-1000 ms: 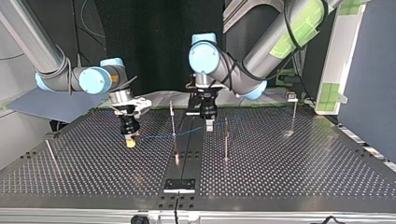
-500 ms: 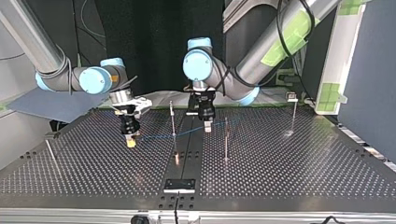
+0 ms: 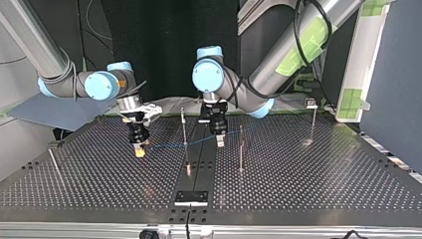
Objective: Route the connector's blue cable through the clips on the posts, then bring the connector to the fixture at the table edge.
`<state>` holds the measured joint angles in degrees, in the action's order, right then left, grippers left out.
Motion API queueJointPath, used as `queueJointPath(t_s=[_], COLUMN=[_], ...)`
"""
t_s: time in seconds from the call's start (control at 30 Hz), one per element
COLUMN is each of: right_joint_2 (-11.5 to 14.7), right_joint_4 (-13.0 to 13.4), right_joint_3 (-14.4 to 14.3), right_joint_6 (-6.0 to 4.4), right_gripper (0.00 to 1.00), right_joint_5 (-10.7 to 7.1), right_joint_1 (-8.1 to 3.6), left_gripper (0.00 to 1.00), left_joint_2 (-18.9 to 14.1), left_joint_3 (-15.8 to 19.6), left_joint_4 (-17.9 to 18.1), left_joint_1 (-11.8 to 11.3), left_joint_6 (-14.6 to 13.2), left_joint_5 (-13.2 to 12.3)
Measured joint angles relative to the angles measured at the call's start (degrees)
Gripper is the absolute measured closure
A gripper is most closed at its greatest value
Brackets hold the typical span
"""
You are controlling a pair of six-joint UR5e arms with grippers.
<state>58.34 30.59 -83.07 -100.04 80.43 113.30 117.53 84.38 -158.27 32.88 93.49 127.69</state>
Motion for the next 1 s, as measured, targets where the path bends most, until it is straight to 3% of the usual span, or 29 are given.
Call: queueJointPath(t_s=[0.13, 0.2, 0.23, 0.27, 0.3, 0.33, 0.37, 1.0], right_joint_2=[0.0, 0.0, 0.01, 0.01, 0.01, 0.0, 0.0, -0.01], right_joint_4=[-0.02, -0.04, -0.07, -0.1, -0.12, -0.13, -0.14, -0.46], right_joint_3=[-0.01, -0.01, -0.01, 0.0, 0.0, 0.0, 0.01, -0.04], right_joint_6=[0.0, 0.0, 0.0, 0.03, 0.05, 0.05, 0.06, 0.09], right_gripper=[1.0, 1.0, 1.0, 1.0, 1.0, 1.0, 1.0, 1.0], right_joint_5=[0.0, 0.0, 0.0, 0.02, 0.03, 0.05, 0.06, 0.16], right_joint_1=[-0.02, -0.02, -0.02, -0.02, -0.02, -0.01, 0.0, 0.02], left_gripper=[0.0, 0.38, 0.38, 0.68, 0.86, 0.86, 1.0, 1.0], left_joint_2=[0.01, 0.01, 0.01, 0.01, 0.01, 0.01, 0.01, 0.01], left_joint_3=[-0.01, -0.02, -0.02, -0.02, -0.02, -0.02, -0.02, 0.07], left_joint_4=[0.03, 0.14, 0.2, 0.28, 0.34, 0.38, 0.41, 0.45], left_joint_1=[0.11, 0.25, 0.31, 0.39, 0.44, 0.48, 0.51, 1.01], left_joint_6=[-0.02, -0.05, -0.05, -0.06, -0.06, -0.05, -0.04, 0.83], left_joint_5=[0.44, 1.03, 1.32, 1.72, 2.03, 2.29, 2.49, 3.97])
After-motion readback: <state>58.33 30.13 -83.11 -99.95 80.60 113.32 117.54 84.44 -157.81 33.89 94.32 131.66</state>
